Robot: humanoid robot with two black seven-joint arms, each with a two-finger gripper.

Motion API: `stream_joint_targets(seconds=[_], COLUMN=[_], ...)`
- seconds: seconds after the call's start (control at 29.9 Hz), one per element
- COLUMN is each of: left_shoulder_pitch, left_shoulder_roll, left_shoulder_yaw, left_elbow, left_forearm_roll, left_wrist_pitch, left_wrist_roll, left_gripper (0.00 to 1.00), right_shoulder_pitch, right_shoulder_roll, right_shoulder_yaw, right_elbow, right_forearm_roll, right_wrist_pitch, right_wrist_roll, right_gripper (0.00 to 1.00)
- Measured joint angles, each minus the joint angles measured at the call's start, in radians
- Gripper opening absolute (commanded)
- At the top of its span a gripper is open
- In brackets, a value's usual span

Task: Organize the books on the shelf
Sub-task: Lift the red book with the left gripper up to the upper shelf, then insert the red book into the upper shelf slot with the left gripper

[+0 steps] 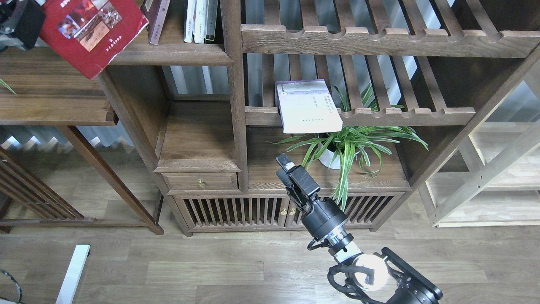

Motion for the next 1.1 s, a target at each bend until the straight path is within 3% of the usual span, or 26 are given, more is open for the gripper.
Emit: stream_joint_targets(seconds=[0.2,0.57,0.87,1.1], left_shoulder_pitch=[-0.034,-0.079,-0.137,-0.249], left_shoulder_roll=[0.013,0.051,0.056,0.057], left_shoulder_yaw=[0.044,0.122,0.171,0.237], left_elbow=[0.016,0.016,0.063,0.152], left_forearm_roll=[0.001,0.006,0.006,0.007], left_wrist_pitch=[0.013,0.237,0.275,0.304], left_wrist_roll=[0.0,0.0,0.0,0.0], left_gripper=[0.05,0.06,0.06,0.06], right_shoulder_pitch=[0.001,0.003,0.003,0.002], right_shoulder_roll=[0.0,0.0,0.0,0.0], right_shoulder_yaw=[0.0,-0.001,-0.002,-0.001], right_elbow=[0.001,0.003,0.008,0.009], right_forearm_roll=[0.0,0.0,0.0,0.0], right_wrist_pitch=[0.0,0.0,0.002,0.016], right_wrist_roll=[0.0,-0.001,-0.002,-0.002], right_gripper=[0.83,0.83,0.83,0.83])
